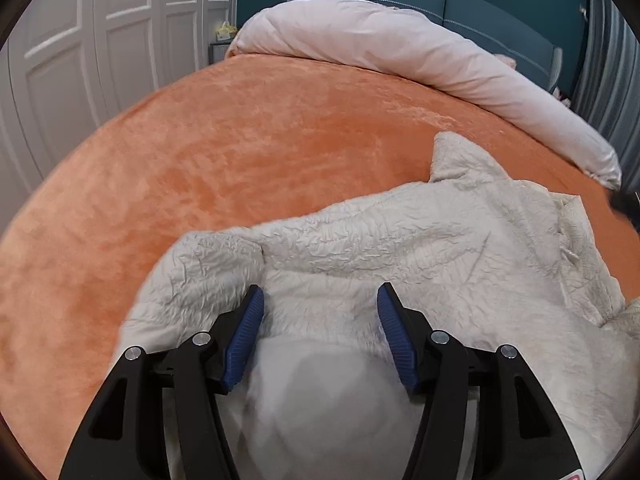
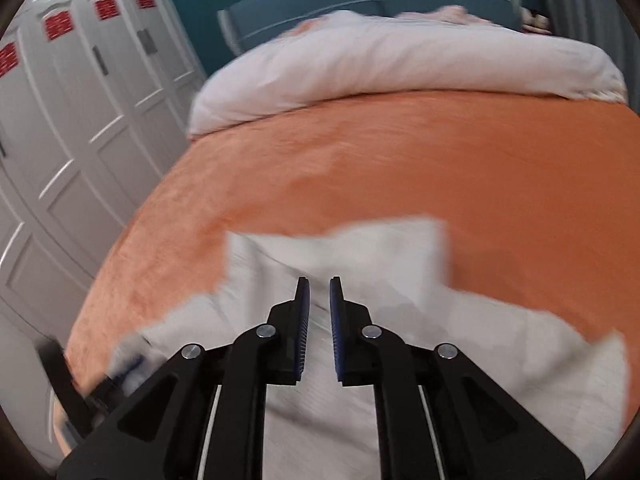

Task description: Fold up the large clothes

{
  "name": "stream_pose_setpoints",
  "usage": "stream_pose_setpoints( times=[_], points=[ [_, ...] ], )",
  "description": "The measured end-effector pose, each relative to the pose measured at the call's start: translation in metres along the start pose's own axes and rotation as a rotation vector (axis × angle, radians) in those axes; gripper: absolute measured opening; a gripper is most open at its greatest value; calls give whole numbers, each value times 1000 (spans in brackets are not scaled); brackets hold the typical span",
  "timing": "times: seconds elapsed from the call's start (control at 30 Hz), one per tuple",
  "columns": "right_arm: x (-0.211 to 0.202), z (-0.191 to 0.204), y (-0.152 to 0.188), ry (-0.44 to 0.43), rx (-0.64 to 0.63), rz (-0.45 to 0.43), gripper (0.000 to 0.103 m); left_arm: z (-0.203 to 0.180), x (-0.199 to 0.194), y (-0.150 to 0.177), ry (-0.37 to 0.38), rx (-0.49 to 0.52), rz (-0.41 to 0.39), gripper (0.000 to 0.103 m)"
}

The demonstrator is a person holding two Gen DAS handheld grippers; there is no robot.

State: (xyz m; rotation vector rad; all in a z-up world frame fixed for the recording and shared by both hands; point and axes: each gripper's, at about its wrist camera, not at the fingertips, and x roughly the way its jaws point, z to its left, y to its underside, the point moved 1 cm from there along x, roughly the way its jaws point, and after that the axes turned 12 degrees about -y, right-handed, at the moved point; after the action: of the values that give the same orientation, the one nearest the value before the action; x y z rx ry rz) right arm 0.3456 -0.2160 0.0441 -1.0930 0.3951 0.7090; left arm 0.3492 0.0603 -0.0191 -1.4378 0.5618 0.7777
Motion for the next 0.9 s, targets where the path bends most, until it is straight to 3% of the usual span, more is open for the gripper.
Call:
stream_pose_setpoints(
  times=[0.13, 0.23, 0.33, 0.4, 0.5, 0.57, 0.63, 0.77, 0.83, 0.87, 0.9],
  points=[
    [-15, -50, 26, 42, 52, 33, 12, -25, -50, -27, 134, -40, -98, 60],
    [-13, -79, 38, 48, 111, 47, 12, -86, -73, -54, 277, 32, -99, 66],
    [-8, -90, 42, 40, 125, 64, 10, -144, -75, -62, 327, 141, -91, 68],
    [-2, -91, 42, 38, 112, 87, 10, -188, -65, -60, 315, 243, -74, 68],
    [4, -95, 38, 45, 76, 125, 8, -231, -29, -52, 252, 315, -2, 68],
    [6, -110, 35, 110, 71, 133, 6, -237, 1, -48, 183, 311, 72, 68],
    [-5, -140, 34, 158, 141, 102, 0, -224, 25, -46, 168, 232, 122, 68],
    [-24, -189, 43, 69, 321, 43, 0, -212, 24, -41, 149, 170, 65, 64],
    [-22, -175, 37, 135, 274, 68, 0, -208, 20, -36, 122, 142, 40, 64],
    [-20, -167, 32, 141, 251, 76, 5, -207, 18, -33, 109, 137, 28, 64],
    [-18, -152, 23, 78, 230, 76, 5, -206, 18, -32, 104, 136, 23, 64]
  ],
)
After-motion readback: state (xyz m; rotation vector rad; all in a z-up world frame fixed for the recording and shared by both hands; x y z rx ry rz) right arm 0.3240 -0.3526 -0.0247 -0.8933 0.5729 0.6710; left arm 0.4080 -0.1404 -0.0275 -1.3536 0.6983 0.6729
